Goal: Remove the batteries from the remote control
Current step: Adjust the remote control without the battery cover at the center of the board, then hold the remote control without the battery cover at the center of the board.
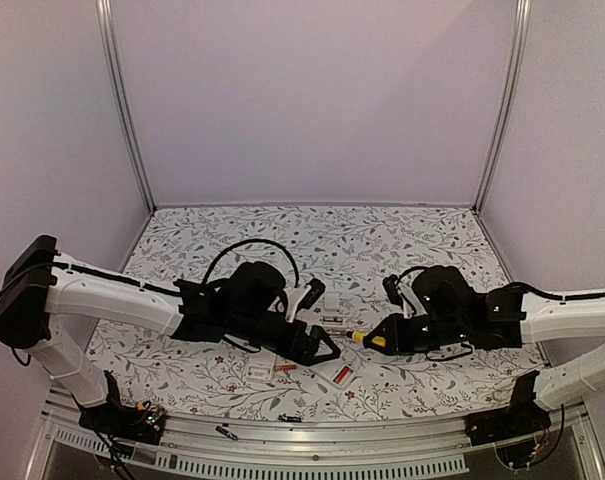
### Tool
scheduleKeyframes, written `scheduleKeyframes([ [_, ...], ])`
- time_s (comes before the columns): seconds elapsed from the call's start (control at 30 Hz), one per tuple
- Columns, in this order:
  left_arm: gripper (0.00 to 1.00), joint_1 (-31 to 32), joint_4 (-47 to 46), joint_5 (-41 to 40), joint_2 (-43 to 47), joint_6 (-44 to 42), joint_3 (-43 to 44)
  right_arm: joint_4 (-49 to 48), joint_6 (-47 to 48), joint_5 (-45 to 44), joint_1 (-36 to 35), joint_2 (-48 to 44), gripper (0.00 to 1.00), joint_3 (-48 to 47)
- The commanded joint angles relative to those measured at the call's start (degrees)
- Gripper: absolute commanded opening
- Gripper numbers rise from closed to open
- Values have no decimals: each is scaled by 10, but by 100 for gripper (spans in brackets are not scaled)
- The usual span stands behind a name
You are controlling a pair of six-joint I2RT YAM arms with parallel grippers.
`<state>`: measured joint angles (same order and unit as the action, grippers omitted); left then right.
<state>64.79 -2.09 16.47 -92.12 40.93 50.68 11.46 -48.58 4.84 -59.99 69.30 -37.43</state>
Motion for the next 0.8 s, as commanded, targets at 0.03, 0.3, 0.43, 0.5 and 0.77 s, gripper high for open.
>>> scheduleKeyframes([
  [0.03, 82, -43, 75, -39, -12, -45, 2, 44, -36, 43, -4, -66, 0, 27],
  [0.3, 74, -43, 143, -104, -66, -74, 44, 85, -130, 92, -38, -97, 0, 46],
  [0.43, 72, -43, 148, -122, -72, -81, 49, 104, -155, 87, -50, -93, 0, 45],
  [0.5, 72, -43, 150, -129, -74, -84, 50, 113, -162, 79, -50, -91, 0, 43],
  [0.77, 67, -43, 144, -131, -80, -87, 46, 144, -171, 68, -50, -81, 0, 35],
])
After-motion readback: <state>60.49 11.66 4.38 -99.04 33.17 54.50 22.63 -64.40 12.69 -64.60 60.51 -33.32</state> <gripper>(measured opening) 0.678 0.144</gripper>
